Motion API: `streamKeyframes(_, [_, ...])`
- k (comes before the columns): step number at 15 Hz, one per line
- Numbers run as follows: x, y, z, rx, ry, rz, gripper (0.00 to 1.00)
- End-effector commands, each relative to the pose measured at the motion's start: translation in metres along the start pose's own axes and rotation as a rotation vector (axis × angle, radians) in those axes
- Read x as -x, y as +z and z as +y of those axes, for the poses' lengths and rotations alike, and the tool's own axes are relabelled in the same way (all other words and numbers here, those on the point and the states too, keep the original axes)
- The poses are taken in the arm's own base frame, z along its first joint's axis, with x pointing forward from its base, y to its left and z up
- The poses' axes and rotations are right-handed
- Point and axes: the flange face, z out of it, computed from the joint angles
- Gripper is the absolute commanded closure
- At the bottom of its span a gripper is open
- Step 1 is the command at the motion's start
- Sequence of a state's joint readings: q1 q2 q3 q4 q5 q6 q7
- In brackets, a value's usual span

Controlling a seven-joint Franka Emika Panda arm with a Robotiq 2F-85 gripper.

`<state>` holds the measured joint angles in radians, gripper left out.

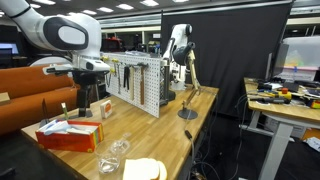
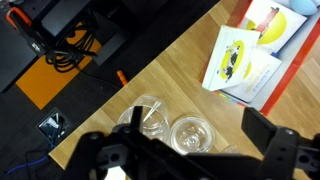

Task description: Move the cup to the left

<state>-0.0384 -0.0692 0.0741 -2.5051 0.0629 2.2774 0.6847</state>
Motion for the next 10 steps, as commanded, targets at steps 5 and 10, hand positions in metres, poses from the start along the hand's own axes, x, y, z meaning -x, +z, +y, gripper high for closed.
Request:
streamKeyframes(5, [-0.02, 0.015, 0.005, -0.016, 0.149, 0.003, 0.0])
streamKeyframes(10, [-0.051, 0.064, 0.021, 0.023, 0.271, -0.018, 0.0])
